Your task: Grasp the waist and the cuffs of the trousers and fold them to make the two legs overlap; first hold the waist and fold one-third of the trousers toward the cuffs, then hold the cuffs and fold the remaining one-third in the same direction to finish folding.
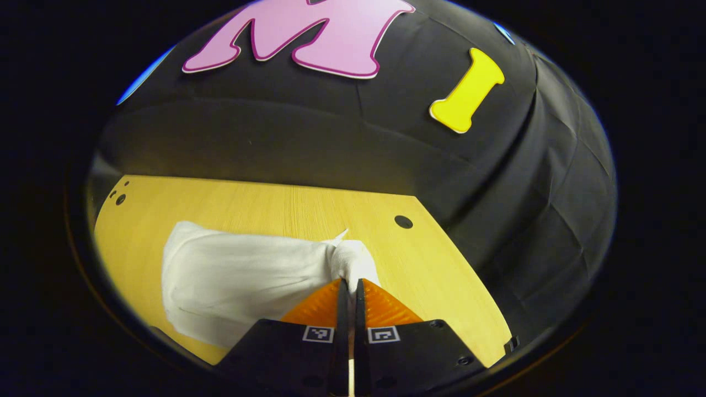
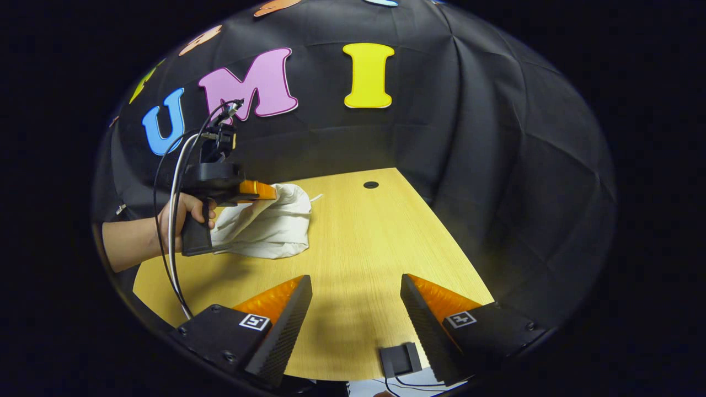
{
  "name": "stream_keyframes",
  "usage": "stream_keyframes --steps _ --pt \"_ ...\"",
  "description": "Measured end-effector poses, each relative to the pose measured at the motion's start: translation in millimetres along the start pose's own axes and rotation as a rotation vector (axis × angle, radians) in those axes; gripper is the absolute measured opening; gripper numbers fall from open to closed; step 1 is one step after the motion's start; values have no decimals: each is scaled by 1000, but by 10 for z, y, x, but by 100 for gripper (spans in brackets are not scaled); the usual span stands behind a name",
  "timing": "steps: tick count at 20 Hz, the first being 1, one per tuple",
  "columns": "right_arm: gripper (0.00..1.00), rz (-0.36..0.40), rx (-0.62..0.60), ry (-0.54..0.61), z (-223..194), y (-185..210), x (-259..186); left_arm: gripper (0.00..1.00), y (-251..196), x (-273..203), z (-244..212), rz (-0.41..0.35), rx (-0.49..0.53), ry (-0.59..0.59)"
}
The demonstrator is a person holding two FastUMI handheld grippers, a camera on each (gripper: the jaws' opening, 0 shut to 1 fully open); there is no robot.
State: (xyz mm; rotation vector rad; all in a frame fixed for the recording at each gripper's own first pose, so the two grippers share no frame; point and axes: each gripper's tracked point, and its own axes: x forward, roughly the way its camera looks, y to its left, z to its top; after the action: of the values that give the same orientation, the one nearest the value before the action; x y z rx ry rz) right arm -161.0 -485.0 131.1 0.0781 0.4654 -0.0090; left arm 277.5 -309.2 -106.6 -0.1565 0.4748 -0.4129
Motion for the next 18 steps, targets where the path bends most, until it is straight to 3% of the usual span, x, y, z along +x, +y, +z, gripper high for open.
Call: stream_keyframes --steps 2,4,6,7,8,9,11,14,18 --pt "99 -4 0 6 -38 -13 7 21 2 10 -132 -1 -10 23" --pt "99 -3 4 9 -84 -15 7 21 14 39 -220 2 -17 38" --pt "99 1 5 7 -107 -7 -1 53 66 -47 -249 15 -7 28" --pt "99 5 1 7 -107 1 -7 51 104 -140 -251 21 1 16" --pt "99 11 -4 1 -109 8 -22 62 148 -219 -226 34 12 0" --pt "99 14 -8 -9 -89 34 -53 80 233 -352 -170 66 29 -33" --pt "99 22 -17 -40 -51 154 -211 96 390 -667 -26 117 76 -130" --pt "99 38 -32 -81 93 339 -339 96 595 -1311 128 177 148 -244" --pt "99 50 -21 -137 205 572 -608 96 665 -2262 161 164 163 -345"
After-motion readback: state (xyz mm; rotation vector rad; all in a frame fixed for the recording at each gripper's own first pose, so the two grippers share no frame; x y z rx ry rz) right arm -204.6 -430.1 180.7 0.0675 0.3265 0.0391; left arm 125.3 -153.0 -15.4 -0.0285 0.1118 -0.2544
